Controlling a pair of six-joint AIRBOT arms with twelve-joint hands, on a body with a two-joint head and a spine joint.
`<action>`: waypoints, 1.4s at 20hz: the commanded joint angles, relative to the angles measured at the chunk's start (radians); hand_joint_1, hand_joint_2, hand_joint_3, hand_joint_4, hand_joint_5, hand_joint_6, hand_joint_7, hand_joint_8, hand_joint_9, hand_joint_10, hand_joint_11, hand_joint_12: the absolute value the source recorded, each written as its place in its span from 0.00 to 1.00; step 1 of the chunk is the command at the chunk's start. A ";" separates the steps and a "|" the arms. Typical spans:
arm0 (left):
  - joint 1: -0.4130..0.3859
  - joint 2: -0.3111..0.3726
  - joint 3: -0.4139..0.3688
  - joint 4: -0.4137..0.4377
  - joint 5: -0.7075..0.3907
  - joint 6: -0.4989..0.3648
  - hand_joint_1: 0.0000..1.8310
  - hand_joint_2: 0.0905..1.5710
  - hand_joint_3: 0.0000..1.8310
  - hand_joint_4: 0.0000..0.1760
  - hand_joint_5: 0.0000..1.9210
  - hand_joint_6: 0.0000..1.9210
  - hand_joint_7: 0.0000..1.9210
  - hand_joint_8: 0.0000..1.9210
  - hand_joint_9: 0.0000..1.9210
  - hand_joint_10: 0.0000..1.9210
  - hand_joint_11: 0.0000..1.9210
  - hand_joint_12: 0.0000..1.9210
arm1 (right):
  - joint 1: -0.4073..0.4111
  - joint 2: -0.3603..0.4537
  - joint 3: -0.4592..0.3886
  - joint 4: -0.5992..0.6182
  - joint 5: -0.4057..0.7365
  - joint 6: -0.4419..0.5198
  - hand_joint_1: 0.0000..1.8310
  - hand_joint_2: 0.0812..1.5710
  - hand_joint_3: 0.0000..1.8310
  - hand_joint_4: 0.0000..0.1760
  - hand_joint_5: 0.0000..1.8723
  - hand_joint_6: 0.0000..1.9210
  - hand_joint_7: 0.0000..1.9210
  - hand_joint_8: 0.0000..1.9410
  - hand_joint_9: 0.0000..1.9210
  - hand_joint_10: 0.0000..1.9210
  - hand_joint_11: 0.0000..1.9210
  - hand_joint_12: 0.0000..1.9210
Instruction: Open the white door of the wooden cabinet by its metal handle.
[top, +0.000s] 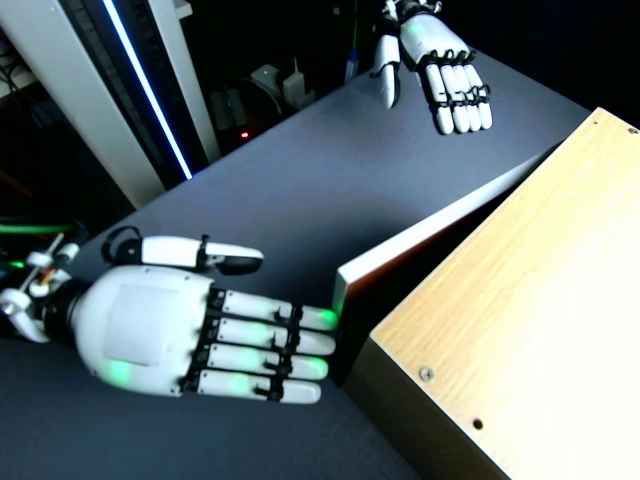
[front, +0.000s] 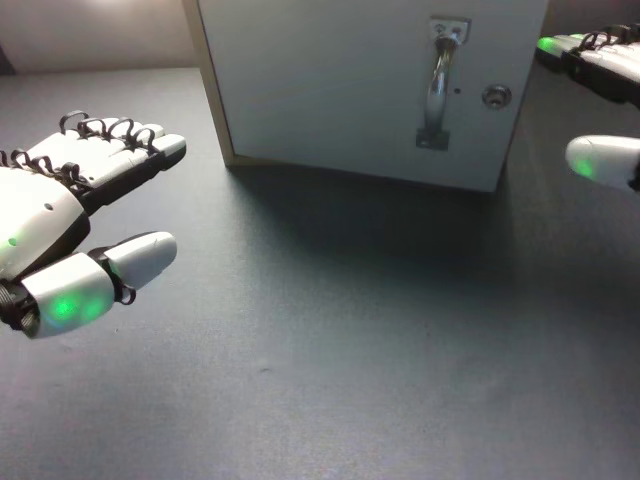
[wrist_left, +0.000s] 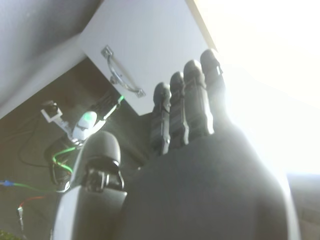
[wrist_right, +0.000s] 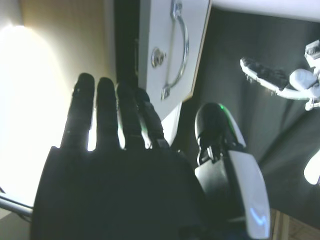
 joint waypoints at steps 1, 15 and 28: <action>-0.001 0.010 -0.003 -0.012 -0.136 -0.004 0.00 0.93 0.00 0.00 0.12 0.00 0.10 0.01 0.10 0.01 0.06 0.09 | 0.012 0.007 -0.005 0.008 0.192 0.008 0.12 0.94 0.00 0.00 0.00 0.00 0.00 0.00 0.00 0.00 0.00 0.00; 0.019 0.013 -0.013 -0.018 -0.153 -0.007 0.00 0.93 0.00 0.00 0.11 0.00 0.10 0.00 0.09 0.00 0.05 0.10 | -0.077 0.133 -0.089 0.023 0.260 -0.015 0.01 0.91 0.00 0.00 0.00 0.00 0.00 0.00 0.00 0.00 0.02 0.01; 0.019 0.007 -0.010 -0.017 -0.148 -0.006 0.00 0.95 0.00 0.00 0.12 0.00 0.10 0.00 0.10 0.00 0.06 0.11 | -0.077 0.096 -0.026 0.024 0.182 -0.035 0.01 0.90 0.00 0.00 0.00 0.00 0.00 0.00 0.00 0.00 0.00 0.00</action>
